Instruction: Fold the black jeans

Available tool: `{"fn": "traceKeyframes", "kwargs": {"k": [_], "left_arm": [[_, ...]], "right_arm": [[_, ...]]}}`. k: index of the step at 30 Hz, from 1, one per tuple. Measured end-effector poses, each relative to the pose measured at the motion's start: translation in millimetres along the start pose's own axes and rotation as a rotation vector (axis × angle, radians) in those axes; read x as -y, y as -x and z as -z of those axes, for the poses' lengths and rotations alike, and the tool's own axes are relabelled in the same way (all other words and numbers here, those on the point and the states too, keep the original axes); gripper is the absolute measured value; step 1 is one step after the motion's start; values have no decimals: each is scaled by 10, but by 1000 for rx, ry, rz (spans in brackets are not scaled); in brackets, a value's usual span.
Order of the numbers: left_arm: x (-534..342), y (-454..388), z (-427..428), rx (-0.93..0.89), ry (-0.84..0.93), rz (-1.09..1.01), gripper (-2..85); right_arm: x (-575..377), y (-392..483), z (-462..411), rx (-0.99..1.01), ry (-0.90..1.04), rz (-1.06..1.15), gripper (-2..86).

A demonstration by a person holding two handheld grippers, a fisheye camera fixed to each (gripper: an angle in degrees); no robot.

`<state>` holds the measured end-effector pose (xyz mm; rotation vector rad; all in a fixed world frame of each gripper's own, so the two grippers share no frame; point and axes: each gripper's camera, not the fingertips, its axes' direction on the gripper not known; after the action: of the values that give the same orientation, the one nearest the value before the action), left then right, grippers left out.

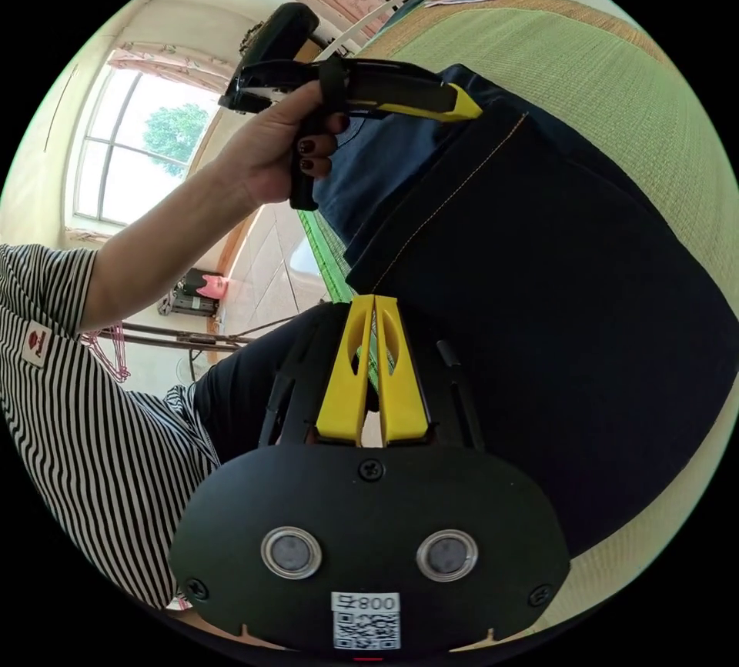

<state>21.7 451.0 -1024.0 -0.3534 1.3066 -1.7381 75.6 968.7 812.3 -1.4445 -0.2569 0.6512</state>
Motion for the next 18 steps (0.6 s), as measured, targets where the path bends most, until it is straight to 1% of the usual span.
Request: {"fn": "traceKeyframes", "kwargs": {"k": [3,5,9,11,13,15,18], "left_arm": [[66,-211,64,-3,-35,-51,11],[126,-309,77,39,-64,-60,8],[175,-257,-39,96,-10,21,4],[84,-326,14,64,-43,30,4],[-16,-471,79,18,-71,2,3],[-117,-636,70,-9,-53,-36,3],[-252,-798,-88,63,52,-46,2]], "right_arm": [[-30,107,-11,-78,6,37,1],[-43,140,-15,-121,-2,55,1],[-70,2,-131,-151,12,11,1],[-111,-87,-193,-127,27,-19,1],[-212,-123,-158,-116,1,-25,0],[-306,-122,-90,-119,-19,-25,0],[-544,-119,80,-185,-86,-18,0]]}}
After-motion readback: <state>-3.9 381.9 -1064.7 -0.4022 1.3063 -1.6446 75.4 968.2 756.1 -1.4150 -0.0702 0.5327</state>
